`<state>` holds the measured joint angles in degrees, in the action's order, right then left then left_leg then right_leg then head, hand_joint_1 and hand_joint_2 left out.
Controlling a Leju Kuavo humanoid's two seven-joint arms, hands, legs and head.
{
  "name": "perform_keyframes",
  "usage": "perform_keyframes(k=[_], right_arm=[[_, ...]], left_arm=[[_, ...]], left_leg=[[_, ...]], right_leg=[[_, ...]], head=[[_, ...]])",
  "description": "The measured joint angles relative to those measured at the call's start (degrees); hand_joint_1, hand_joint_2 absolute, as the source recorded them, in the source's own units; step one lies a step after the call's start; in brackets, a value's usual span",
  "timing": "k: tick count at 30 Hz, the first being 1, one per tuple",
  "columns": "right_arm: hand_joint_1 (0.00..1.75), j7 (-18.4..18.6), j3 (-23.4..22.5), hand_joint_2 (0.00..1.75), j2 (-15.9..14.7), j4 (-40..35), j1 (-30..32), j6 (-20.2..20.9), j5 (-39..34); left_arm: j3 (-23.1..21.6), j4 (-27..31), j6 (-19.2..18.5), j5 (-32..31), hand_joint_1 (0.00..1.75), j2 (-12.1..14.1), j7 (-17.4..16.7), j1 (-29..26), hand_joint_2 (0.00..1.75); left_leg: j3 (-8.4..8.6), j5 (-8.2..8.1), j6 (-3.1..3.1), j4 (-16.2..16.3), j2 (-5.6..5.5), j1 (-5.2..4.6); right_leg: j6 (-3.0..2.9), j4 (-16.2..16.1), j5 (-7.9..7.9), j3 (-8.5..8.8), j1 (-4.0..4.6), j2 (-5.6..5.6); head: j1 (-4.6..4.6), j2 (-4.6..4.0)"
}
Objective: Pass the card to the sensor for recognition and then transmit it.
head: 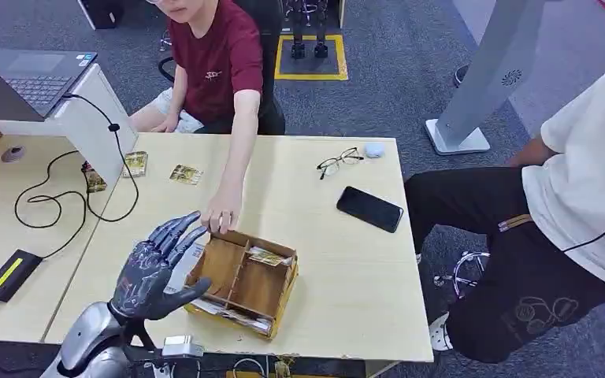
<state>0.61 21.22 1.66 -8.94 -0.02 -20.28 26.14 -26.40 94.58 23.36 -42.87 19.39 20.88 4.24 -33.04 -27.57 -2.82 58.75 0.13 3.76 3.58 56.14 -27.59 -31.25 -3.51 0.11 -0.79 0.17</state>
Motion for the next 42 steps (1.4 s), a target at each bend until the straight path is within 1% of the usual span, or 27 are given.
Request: perform_keyframes(k=[3, 4, 6, 8, 11, 14, 17, 20, 22, 24, 25, 27, 29, 34, 42], right_arm=[[0.00, -0.4, -0.1, 0.00, 0.0, 0.0, 0.1, 0.0, 0.0], [0.00, -0.6, -0.1, 0.00, 0.0, 0.0, 0.2, -0.1, -0.1], [0.00, -0.7, -0.2, 0.00, 0.0, 0.2, 0.2, -0.2, -0.1], [0.00, -0.8, -0.2, 0.00, 0.0, 0.3, 0.3, -0.3, -0.1], [0.00, -0.8, -0.2, 0.00, -0.2, 0.5, 0.3, -0.3, -0.1], [0.00, -0.8, -0.2, 0.00, -0.5, 0.5, 0.4, -0.2, -0.2], [0.00, -0.8, -0.2, 0.00, -0.6, 0.5, 0.3, 0.0, -0.5], [0.00, -0.8, -0.2, 0.00, -0.6, 0.5, 0.3, 0.1, -0.7], [0.00, -0.9, -0.2, 0.00, -0.6, 0.5, 0.3, 0.2, -0.7], [0.00, -0.8, -0.2, 0.00, -0.6, 0.5, 0.3, 0.4, -0.7], [0.00, -0.7, -0.2, 0.00, -0.6, 0.5, 0.3, 0.4, -0.7], [0.00, -0.3, -0.2, 0.00, -0.7, 0.5, 0.3, 0.5, -0.6], [0.00, -0.1, -0.2, 0.00, -0.7, 0.5, 0.2, 0.5, -0.4], [0.00, 0.0, -0.2, 0.00, -0.7, 0.5, 0.1, 0.5, 0.2], [0.00, 0.0, -0.2, 0.00, -0.7, 0.5, 0.0, 0.6, 0.3]], left_arm=[[0.0, 2.3, -5.4, 8.2, 0.00, 0.2, 5.3, -1.8, 1.75], [0.2, 3.3, -6.9, 9.8, 0.00, 0.4, 6.8, -2.7, 1.75], [0.9, 5.0, -8.4, 10.5, 0.00, 1.5, 8.2, -4.6, 1.75], [2.1, 6.2, -10.7, 9.0, 0.00, 3.0, 8.0, -6.1, 1.75], [3.0, 7.5, -14.7, 6.2, 0.00, 6.5, 6.9, -7.5, 1.75], [4.3, 8.9, -18.5, 4.8, 0.00, 11.8, 5.8, -8.0, 1.75], [5.5, 10.3, -20.6, 5.0, 0.00, 15.8, 5.8, -7.9, 1.75], [5.9, 11.0, -21.2, 5.0, 0.00, 17.7, 5.8, -7.9, 1.75], [6.0, 11.5, -22.3, 5.0, 0.00, 18.9, 5.0, -7.9, 1.75], [6.0, 11.8, -23.5, 5.1, 0.00, 20.4, 5.0, -7.9, 1.75], [6.0, 11.8, -23.9, 4.1, 0.00, 20.8, 4.5, -7.7, 1.75], [5.7, 11.7, -24.0, -0.4, 0.00, 21.3, 2.7, -6.7, 1.75], [4.9, 11.4, -23.9, -2.2, 0.00, 21.4, 2.0, -5.2, 1.75], [2.1, 10.5, -23.0, -3.2, 0.00, 21.5, 1.9, -2.8, 1.75], [-2.7, 10.2, -23.3, -2.7, 0.00, 21.6, 2.0, -0.2, 1.75]], left_leg=[[-0.01, -0.01, 0.00, 0.0, 0.01, 0.00], [-0.01, -0.01, 0.01, 0.0, 0.02, 0.00], [-0.01, -0.02, 0.00, 0.0, 0.02, 0.00], [-0.02, -0.01, 0.00, 0.0, 0.00, 0.02], [0.01, 0.00, -0.01, 0.0, 0.02, 0.04], [-0.01, 0.03, -0.03, 0.0, 0.00, 0.04], [0.00, 0.07, -0.03, 0.0, -0.01, 0.03], [-0.01, 0.08, -0.03, 0.0, -0.01, 0.01], [0.00, 0.07, -0.03, 0.0, 0.00, 0.01], [0.00, 0.08, -0.03, 0.0, 0.00, 0.01], [0.01, 0.08, -0.03, 0.0, -0.01, 0.01], [0.00, 0.08, -0.03, 0.0, -0.03, 0.02], [0.00, 0.08, -0.04, 0.0, -0.03, 0.02], [0.00, 0.08, -0.04, 0.0, -0.01, 0.01], [0.00, 0.08, -0.04, 0.0, -0.01, 0.01]], right_leg=[[0.00, 0.0, 0.00, 0.00, 0.00, 0.01], [0.00, 0.0, 0.00, -0.01, 0.00, 0.01], [0.00, 0.0, -0.01, -0.03, 0.00, 0.02], [0.00, 0.0, -0.02, -0.02, 0.01, -0.02], [-0.01, 0.0, -0.02, -0.03, 0.02, 0.01], [-0.01, 0.0, -0.02, -0.03, 0.02, -0.02], [0.01, 0.0, 0.01, 0.01, 0.01, -0.02], [0.05, 0.0, 0.04, 0.01, 0.00, -0.02], [0.05, 0.0, 0.05, 0.00, 0.00, 0.00], [0.05, 0.0, 0.05, -0.01, 0.00, 0.00], [0.05, 0.0, 0.05, -0.03, 0.00, -0.01], [0.05, 0.0, 0.04, -0.02, 0.01, -0.03], [0.05, 0.0, 0.05, -0.01, 0.01, -0.01], [0.04, 0.0, 0.06, -0.01, 0.00, 0.00], [0.04, 0.0, 0.06, -0.03, 0.00, 0.01]], head=[[0.00, 0.00], [0.00, 0.00], [0.00, 0.00], [0.00, 0.00], [0.00, 0.00], [0.00, 0.00], [0.00, 0.00], [0.02, 0.00], [0.02, 0.00], [0.00, 0.00], [-0.02, 0.00], [0.00, 0.00], [0.04, 0.00], [0.02, 0.00], [0.00, 0.00]])
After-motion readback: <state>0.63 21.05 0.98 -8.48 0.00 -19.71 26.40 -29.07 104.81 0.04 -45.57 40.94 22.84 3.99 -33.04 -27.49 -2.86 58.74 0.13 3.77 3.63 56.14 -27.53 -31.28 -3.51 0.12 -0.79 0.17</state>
